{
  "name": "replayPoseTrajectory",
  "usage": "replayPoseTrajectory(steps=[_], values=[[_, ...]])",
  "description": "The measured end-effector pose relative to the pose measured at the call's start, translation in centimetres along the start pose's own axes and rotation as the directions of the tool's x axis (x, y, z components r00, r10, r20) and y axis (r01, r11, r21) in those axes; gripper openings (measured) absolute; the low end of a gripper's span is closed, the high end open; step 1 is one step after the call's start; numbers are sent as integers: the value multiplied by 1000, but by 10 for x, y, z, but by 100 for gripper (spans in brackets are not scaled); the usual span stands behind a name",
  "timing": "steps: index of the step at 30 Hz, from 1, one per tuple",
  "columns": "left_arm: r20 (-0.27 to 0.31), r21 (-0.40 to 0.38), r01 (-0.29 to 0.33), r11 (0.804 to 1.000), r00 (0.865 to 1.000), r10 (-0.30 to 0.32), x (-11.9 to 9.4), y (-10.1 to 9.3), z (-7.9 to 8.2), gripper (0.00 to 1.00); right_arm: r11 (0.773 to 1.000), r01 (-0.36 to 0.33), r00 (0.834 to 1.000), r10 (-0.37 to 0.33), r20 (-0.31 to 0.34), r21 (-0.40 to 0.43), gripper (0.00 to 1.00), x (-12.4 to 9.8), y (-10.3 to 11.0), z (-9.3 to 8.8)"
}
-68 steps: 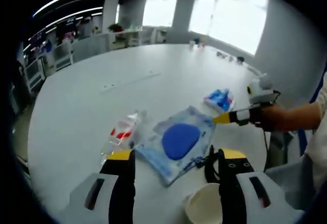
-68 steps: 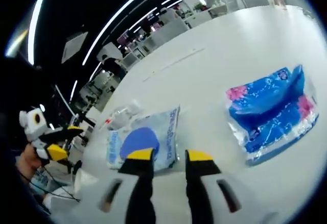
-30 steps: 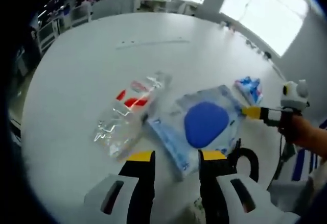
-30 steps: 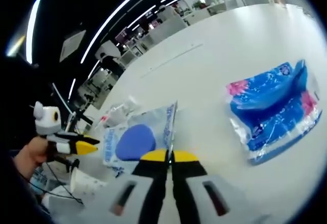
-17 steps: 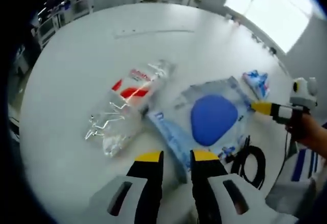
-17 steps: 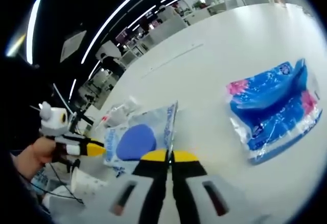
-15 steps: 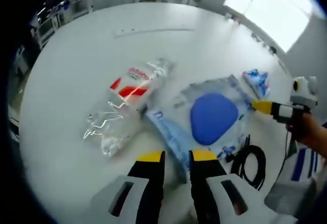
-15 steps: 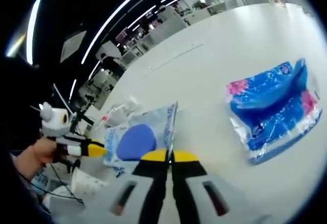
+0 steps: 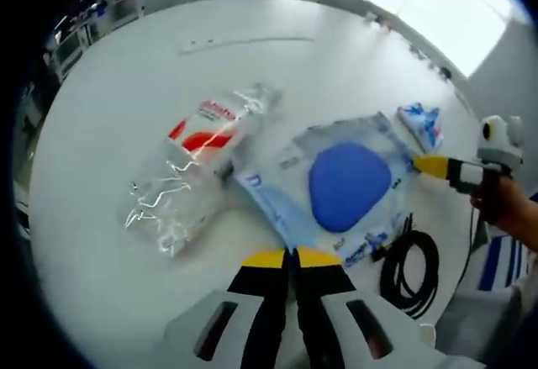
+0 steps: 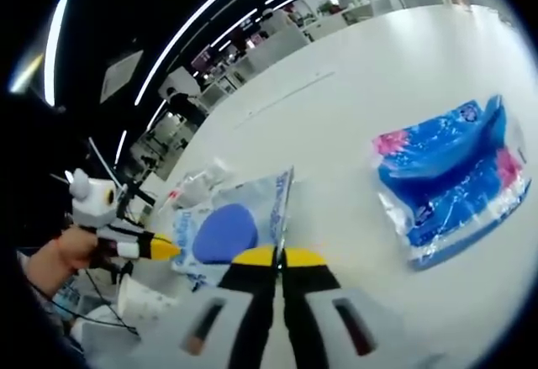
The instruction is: Arrange the tabletop items into an orderly group along one side of the table until the central work area is clear of visible clutter.
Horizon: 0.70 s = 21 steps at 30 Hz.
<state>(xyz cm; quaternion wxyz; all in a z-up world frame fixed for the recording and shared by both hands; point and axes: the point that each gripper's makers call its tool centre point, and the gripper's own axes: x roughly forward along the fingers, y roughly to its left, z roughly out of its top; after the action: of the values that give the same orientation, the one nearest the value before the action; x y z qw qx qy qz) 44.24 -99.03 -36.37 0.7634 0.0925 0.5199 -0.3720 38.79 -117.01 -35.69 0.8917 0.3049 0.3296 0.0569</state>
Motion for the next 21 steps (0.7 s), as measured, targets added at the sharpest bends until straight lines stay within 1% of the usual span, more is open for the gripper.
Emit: replayPoseTrajectory(steps=[10,17,21], values=[[13,-13,10,1000,1000,-10,-3,-3,4,0,1000,-2,1000,2,6,3,0,-3,1,1],[29,-5,25,1000,999,-24,-3,-11,9,0,1000,4,1000,-4,27,4,0,-12,0,8],[45,-11,36,999,998,-36,-2,-15,13,0,1000,13,999,-13,50,3,0,-18,-1,13]])
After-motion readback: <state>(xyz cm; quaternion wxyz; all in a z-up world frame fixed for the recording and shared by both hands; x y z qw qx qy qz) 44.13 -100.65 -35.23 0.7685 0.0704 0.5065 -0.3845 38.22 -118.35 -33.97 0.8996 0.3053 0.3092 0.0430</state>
